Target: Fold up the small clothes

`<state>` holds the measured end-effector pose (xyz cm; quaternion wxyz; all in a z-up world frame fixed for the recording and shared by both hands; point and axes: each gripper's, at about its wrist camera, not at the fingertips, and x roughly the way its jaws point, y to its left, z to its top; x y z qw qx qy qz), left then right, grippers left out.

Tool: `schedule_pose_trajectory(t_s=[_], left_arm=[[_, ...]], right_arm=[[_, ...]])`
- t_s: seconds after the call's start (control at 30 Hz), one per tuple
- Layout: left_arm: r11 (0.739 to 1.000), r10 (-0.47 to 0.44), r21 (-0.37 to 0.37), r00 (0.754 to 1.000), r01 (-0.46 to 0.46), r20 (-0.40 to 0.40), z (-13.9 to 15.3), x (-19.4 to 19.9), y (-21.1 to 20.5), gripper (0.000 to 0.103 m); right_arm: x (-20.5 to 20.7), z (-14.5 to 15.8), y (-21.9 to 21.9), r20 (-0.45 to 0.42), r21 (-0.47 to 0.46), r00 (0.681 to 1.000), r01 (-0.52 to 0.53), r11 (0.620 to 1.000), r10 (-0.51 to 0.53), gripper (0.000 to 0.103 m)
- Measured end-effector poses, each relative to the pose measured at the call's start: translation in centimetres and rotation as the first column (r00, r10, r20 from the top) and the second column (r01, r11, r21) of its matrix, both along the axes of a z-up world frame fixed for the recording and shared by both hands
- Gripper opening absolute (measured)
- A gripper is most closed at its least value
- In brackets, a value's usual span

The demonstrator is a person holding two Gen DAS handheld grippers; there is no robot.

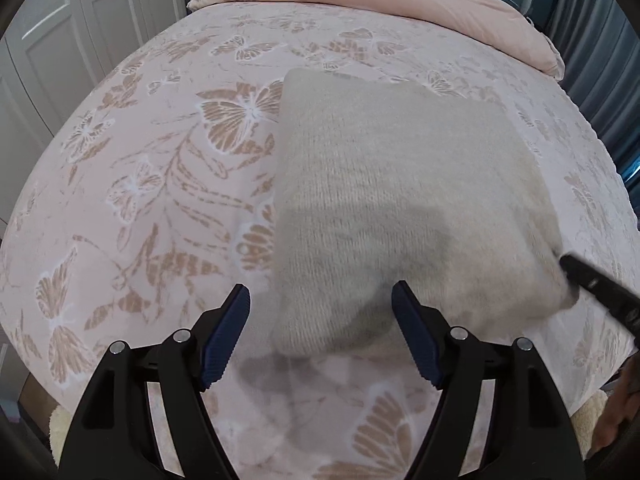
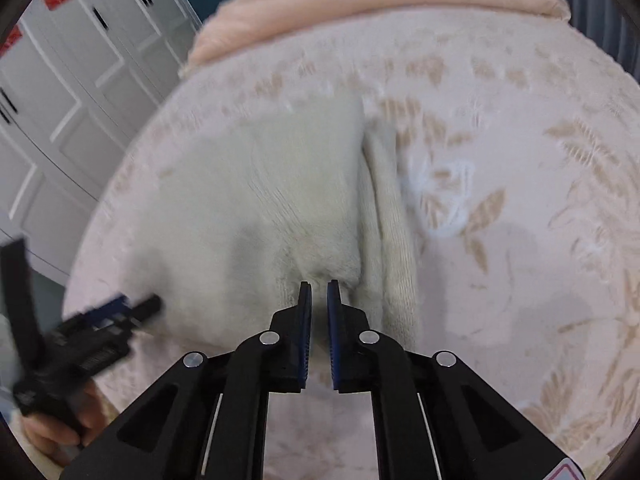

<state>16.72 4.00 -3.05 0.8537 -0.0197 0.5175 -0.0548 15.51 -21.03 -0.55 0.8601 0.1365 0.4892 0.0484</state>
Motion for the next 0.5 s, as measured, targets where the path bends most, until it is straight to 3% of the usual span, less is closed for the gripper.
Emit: schedule_pose_trajectory(t_s=[0.1,0.17,0.3,0.5], left_arm=[[1.0,-0.001,0.012,1.0,0.001,-0.013,-0.6,-0.4,-0.2,0.071],[0.999,0.001,0.037,0.999,0.0,-0.038,-1.6,-0.5,-0.3,0.072],[0.999,0.044,0.026,0.999,-0.043,-0.028,-1.5,-1.1,1.2,0.073],[0.995,0.099,0.007,0.995,-0.099,-0.031,-0.9,-1.3,2.9,0.072]], right_arm=[[0.9,-3.5,-0.1,-0.096,-0.1,0.995,-0.036,0.994,0.026,0.006],[0.7,-4.8,-0.7,-0.104,-0.067,0.994,-0.025,0.997,0.018,0.006],[-0.6,-1.2,-0.6,-0.02,0.0,0.999,0.033,0.999,-0.033,0.012],[0.1,0.4,3.4,0.015,-0.005,0.997,-0.075,0.997,0.075,0.012]])
